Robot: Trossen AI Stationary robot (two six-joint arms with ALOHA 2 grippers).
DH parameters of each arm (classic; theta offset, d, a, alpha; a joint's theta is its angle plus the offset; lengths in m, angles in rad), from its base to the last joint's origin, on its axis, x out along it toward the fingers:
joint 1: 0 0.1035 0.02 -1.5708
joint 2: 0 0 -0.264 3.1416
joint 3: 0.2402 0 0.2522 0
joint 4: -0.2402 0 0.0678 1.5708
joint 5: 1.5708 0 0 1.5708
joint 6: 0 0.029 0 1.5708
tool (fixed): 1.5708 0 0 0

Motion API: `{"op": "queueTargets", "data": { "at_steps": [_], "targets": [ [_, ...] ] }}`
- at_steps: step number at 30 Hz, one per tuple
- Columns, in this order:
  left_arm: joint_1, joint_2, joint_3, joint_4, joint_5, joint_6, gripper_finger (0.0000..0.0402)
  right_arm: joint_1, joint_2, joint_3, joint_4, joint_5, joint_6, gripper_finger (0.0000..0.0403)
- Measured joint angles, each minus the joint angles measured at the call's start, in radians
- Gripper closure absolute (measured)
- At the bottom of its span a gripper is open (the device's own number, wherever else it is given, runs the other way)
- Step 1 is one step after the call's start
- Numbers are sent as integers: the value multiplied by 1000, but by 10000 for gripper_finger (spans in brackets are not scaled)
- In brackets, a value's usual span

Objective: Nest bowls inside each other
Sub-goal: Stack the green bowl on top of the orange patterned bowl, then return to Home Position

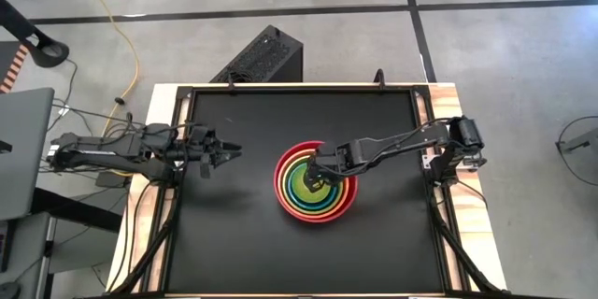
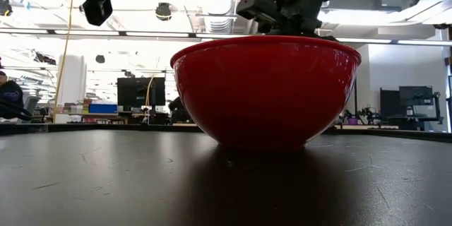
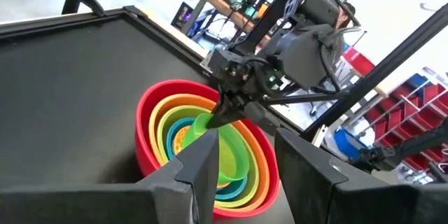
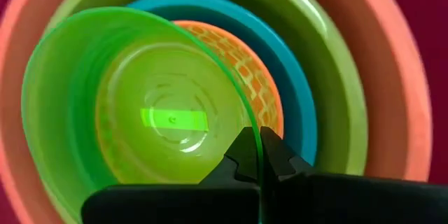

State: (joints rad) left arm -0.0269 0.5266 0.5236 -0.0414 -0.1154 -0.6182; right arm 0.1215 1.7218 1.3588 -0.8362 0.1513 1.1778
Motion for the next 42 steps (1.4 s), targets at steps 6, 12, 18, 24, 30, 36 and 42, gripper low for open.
{"op": "queueTargets", "data": {
  "at_steps": [6, 12, 18, 24, 30, 36, 42],
  "targets": [
    [0, 0, 0, 0, 1, -7, 274, 7, 0, -4, 10, 31, 1, 377],
    [0, 0, 0, 0, 6, -15, 274, 2, 0, -4, 8, 32, -3, 326],
    [0, 0, 0, 0, 25, -23, 274, -4, 0, -4, 7, 32, -33, 284],
    [0, 0, 0, 0, 34, -34, 274, -13, -11, 11, -15, -46, -36, 259],
    [0, 0, 0, 1, 49, -56, 274, -10, -41, 104, -96, -75, -103, 256],
    [0, 1, 0, -10, 51, -60, 274, 24, -132, 158, -104, -73, -214, 265],
    [0, 2, 1, -37, 58, -125, 274, 128, -263, 158, -113, -21, -410, 269]
  ]
}}
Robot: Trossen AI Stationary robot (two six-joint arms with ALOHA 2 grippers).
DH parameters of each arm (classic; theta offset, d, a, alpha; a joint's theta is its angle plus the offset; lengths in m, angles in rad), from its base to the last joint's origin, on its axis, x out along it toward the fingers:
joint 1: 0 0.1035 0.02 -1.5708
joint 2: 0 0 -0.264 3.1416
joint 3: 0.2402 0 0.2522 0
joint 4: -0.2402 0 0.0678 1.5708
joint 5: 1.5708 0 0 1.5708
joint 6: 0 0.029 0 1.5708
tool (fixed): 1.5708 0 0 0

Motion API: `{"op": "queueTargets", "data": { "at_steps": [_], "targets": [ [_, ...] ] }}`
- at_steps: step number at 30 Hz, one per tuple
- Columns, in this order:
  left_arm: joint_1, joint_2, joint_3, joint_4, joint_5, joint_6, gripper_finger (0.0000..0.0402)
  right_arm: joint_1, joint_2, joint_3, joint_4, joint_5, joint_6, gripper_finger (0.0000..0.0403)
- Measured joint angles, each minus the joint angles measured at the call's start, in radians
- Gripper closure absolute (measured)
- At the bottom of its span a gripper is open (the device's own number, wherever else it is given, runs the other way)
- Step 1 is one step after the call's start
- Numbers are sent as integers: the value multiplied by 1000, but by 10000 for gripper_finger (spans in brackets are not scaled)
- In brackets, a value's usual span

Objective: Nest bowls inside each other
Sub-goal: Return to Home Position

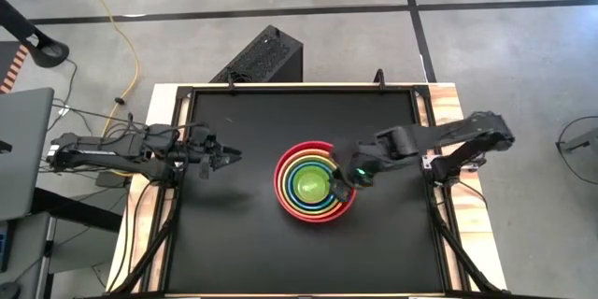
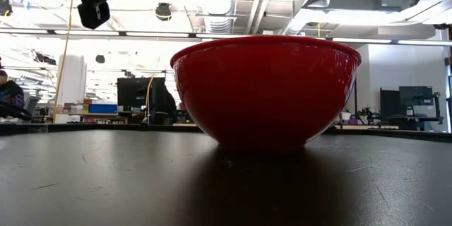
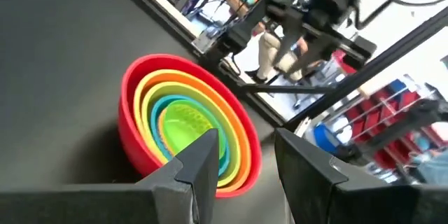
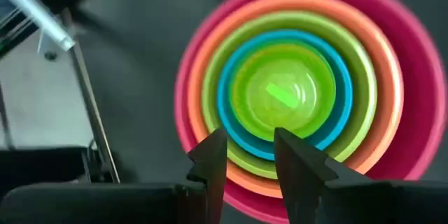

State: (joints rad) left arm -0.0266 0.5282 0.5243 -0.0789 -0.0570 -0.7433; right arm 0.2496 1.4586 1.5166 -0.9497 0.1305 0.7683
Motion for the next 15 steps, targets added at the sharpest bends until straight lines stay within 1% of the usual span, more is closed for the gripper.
{"op": "queueTargets", "data": {
  "at_steps": [2, 5, 8, 10, 12, 15],
  "targets": [
    [-1, -11, 0, 10, 13, -4, 274, 57, -39, -1, 3, 65, -63, 269],
    [-22, -41, 0, 54, 30, 91, 274, 148, -106, -37, 32, 205, -126, 269],
    [-49, -80, 1, 46, -14, 192, 274, 209, -189, -135, 118, 315, -151, 269],
    [-64, -99, 1, 39, -57, 248, 274, 217, -253, -232, 207, 330, -156, 269],
    [-75, -115, 0, 34, -92, 292, 274, 207, -323, -354, 332, 325, -173, 269],
    [-80, -135, -2, 14, -114, 343, 274, 165, -433, -560, 557, 260, -216, 269]
  ]
}}
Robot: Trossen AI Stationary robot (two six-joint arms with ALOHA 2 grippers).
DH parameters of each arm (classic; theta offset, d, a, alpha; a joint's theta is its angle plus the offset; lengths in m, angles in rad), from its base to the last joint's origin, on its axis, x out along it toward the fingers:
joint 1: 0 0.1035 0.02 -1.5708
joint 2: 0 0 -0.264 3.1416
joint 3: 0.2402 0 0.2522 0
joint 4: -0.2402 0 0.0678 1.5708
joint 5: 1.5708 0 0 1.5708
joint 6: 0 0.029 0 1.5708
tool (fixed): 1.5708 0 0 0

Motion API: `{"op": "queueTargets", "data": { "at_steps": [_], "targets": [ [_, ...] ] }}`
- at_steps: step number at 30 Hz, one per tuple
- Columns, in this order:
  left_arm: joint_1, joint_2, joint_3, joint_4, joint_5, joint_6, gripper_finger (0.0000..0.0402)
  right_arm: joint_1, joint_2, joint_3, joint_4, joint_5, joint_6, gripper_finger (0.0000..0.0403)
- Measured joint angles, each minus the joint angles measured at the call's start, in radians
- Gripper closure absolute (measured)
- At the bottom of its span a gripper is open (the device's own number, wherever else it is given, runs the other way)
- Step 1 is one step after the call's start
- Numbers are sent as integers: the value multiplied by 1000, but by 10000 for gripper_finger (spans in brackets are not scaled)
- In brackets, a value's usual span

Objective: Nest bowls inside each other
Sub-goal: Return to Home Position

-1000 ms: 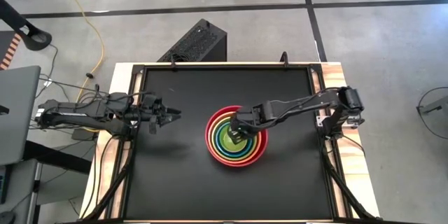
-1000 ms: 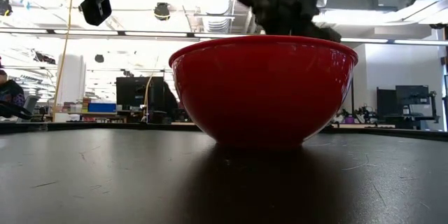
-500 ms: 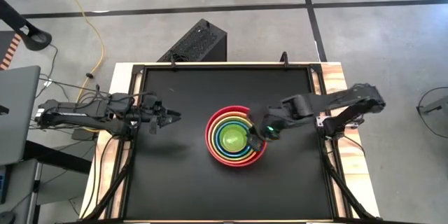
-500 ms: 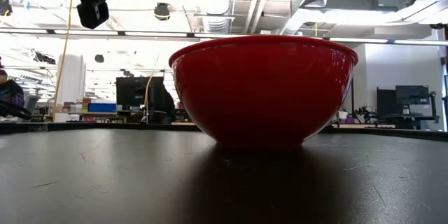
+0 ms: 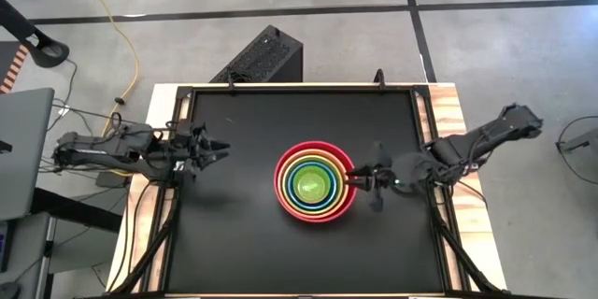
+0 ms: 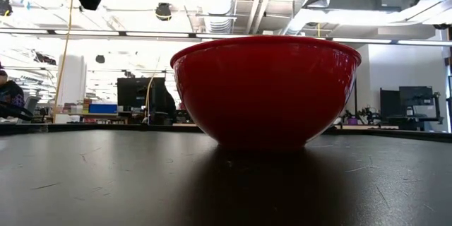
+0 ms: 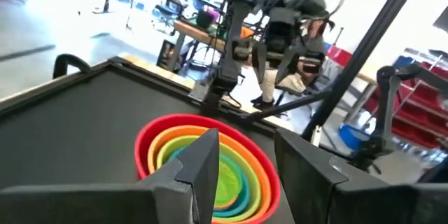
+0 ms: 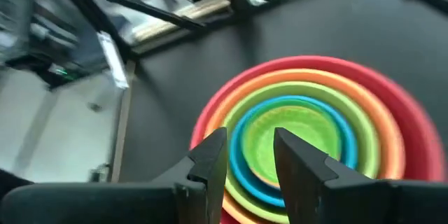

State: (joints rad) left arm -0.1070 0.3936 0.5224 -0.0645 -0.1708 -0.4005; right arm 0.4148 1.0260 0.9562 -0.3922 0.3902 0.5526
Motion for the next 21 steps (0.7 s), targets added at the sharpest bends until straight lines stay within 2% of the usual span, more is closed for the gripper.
{"op": "queueTargets", "data": {
  "at_steps": [4, 6, 14, 21],
  "targets": [
    [0, -26, -52, 28, -2, 57, 274, -81, -143, -245, 253, -139, -12, 269],
    [2, -52, -108, 75, -22, 66, 274, -120, -211, -336, 322, -194, -12, 269],
    [4, -185, -384, 291, -86, -48, 274, -239, -512, -576, 354, -270, -66, 269],
    [4, -272, -498, 327, -155, -98, 274, -317, -770, -765, 427, -325, -67, 269]
  ]
}}
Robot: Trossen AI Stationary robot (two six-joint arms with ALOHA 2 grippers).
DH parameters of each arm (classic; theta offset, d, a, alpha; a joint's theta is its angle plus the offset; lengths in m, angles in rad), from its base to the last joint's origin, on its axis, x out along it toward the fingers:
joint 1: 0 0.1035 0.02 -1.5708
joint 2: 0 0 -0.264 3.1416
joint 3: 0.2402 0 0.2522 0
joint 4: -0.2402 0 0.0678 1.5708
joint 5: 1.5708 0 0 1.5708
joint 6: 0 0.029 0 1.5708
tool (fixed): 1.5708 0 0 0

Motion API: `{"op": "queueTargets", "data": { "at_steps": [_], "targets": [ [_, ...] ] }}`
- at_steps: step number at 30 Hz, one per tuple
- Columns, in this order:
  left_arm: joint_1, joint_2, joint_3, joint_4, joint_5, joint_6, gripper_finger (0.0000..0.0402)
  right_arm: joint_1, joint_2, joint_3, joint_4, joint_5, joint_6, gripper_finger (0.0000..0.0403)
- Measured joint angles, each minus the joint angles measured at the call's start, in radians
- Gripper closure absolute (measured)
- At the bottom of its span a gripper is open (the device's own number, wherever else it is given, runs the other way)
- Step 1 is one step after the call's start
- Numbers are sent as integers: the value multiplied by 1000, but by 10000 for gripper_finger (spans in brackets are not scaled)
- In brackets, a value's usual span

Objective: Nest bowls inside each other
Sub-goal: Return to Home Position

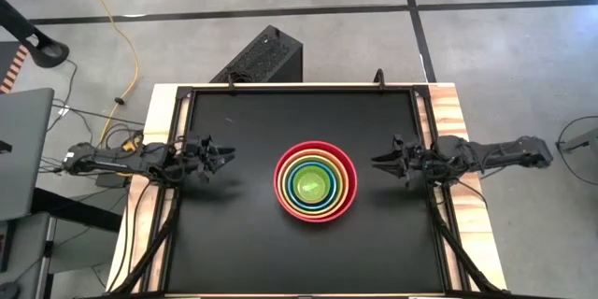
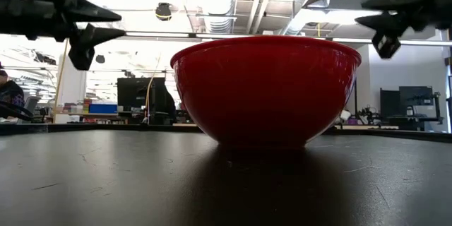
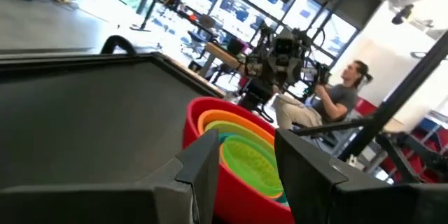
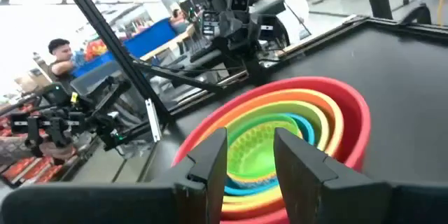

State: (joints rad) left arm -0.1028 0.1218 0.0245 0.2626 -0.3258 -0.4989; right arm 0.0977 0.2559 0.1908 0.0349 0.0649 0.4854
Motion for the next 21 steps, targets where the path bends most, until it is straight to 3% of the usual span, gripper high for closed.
{"op": "queueTargets", "data": {
  "at_steps": [10, 21],
  "targets": [
    [0, -34, -14, -29, -15, 15, 274, -36, -218, -183, 40, -33, -119, 269],
    [0, -32, -15, -117, -76, 20, 274, -35, -191, -183, -16, -65, -206, 271]
  ]
}}
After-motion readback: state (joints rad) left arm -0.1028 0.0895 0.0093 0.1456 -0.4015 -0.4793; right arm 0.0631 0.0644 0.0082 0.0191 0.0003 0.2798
